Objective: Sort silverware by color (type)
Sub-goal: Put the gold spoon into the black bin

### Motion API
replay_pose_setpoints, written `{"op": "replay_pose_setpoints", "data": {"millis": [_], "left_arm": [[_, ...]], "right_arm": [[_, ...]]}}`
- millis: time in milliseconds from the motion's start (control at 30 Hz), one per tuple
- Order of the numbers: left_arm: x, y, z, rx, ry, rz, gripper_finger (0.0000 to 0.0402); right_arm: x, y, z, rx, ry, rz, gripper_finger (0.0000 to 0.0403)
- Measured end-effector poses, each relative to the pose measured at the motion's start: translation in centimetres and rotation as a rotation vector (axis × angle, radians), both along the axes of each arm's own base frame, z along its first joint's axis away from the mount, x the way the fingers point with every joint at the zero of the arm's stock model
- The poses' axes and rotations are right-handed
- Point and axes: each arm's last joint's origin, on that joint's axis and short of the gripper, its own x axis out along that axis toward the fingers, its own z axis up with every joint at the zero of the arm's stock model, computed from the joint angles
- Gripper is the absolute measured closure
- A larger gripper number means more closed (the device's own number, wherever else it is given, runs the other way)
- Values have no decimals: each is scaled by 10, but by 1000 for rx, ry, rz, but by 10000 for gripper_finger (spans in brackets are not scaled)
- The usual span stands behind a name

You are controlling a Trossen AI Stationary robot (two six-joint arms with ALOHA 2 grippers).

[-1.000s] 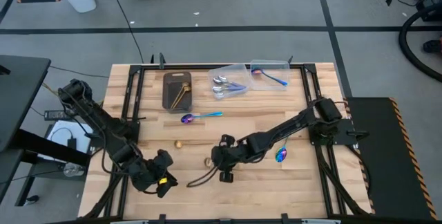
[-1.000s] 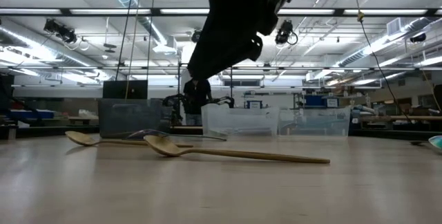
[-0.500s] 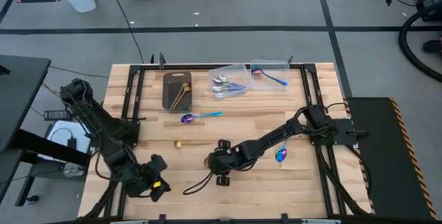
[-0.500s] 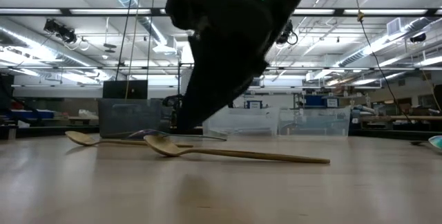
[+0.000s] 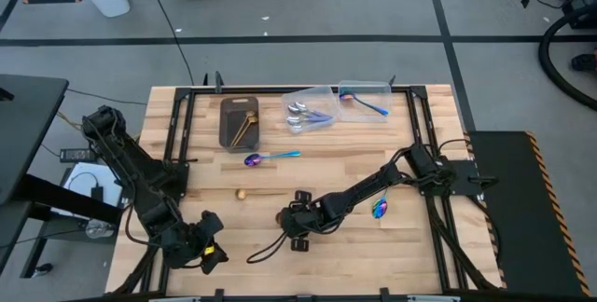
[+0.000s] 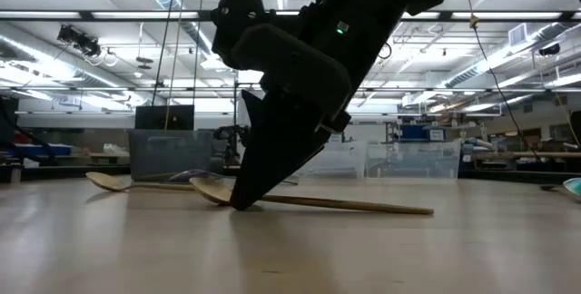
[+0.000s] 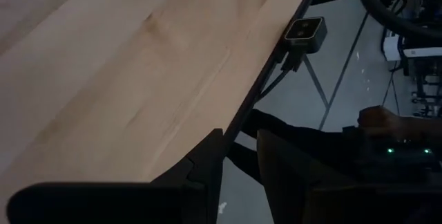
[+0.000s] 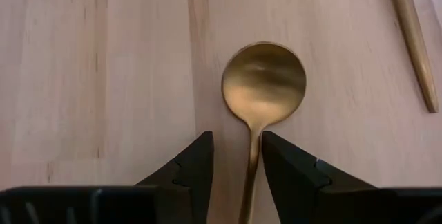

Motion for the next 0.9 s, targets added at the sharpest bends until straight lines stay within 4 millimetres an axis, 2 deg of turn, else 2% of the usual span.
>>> {"op": "replay_pose_setpoints", "data": {"millis": [367, 667, 900], "left_arm": [[0, 0, 1, -5, -5, -1, 304], [1, 2, 0, 46, -44, 47, 304], [4, 11, -3, 145, -78, 141, 304]], "right_arm": [[-1, -1, -2, 35, 35, 16, 388], [3, -20, 9, 126, 27, -45, 391], [5, -42, 45, 113, -56, -65, 392]]}}
